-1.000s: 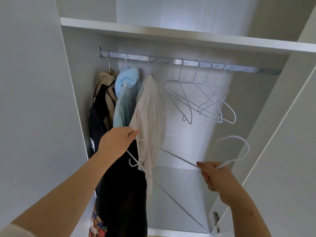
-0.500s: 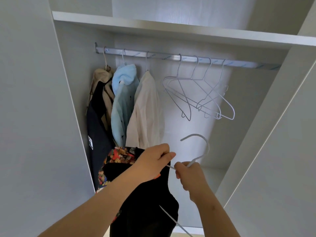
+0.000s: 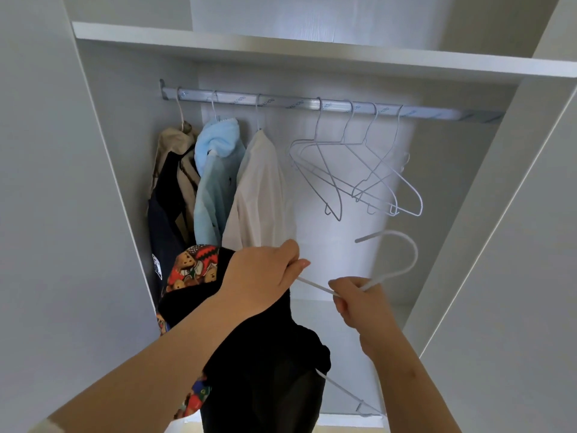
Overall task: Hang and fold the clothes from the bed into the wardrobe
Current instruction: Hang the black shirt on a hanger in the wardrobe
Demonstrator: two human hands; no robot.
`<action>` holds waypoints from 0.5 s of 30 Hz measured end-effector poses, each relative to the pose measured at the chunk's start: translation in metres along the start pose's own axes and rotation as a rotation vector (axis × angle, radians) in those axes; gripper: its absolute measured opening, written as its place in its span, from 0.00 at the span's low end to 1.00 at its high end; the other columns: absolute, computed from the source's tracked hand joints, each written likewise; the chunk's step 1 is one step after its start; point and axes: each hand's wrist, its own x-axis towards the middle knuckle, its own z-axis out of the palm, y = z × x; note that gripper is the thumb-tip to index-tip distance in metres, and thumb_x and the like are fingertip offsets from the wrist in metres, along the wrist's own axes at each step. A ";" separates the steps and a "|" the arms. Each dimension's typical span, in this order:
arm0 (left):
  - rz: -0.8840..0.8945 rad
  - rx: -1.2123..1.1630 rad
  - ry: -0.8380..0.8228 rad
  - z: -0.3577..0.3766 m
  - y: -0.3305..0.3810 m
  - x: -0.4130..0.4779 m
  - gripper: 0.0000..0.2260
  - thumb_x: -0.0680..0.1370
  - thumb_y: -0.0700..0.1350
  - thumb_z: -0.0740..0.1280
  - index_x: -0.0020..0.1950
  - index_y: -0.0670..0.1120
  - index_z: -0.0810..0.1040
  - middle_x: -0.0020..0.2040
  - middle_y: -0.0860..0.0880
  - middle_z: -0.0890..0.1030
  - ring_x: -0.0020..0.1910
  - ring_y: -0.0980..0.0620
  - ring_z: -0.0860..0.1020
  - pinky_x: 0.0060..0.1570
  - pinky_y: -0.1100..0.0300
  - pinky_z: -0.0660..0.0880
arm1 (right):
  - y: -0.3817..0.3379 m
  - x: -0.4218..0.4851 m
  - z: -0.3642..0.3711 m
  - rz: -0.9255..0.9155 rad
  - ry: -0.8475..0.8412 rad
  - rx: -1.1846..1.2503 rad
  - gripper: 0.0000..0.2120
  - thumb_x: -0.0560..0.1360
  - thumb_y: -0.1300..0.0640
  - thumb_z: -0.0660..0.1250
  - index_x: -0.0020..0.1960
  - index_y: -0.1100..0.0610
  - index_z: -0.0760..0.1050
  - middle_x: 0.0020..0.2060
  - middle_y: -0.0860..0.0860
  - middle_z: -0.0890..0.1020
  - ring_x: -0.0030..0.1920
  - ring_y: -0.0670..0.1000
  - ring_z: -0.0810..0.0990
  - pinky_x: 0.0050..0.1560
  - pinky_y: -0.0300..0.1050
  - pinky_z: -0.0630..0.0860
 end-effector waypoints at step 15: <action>-0.525 -0.217 0.117 0.016 0.014 0.018 0.12 0.82 0.48 0.51 0.65 0.50 0.64 0.28 0.51 0.70 0.32 0.47 0.73 0.35 0.57 0.66 | -0.012 -0.011 0.022 -0.581 0.510 -0.048 0.06 0.71 0.53 0.64 0.38 0.43 0.70 0.36 0.38 0.76 0.44 0.39 0.74 0.48 0.33 0.68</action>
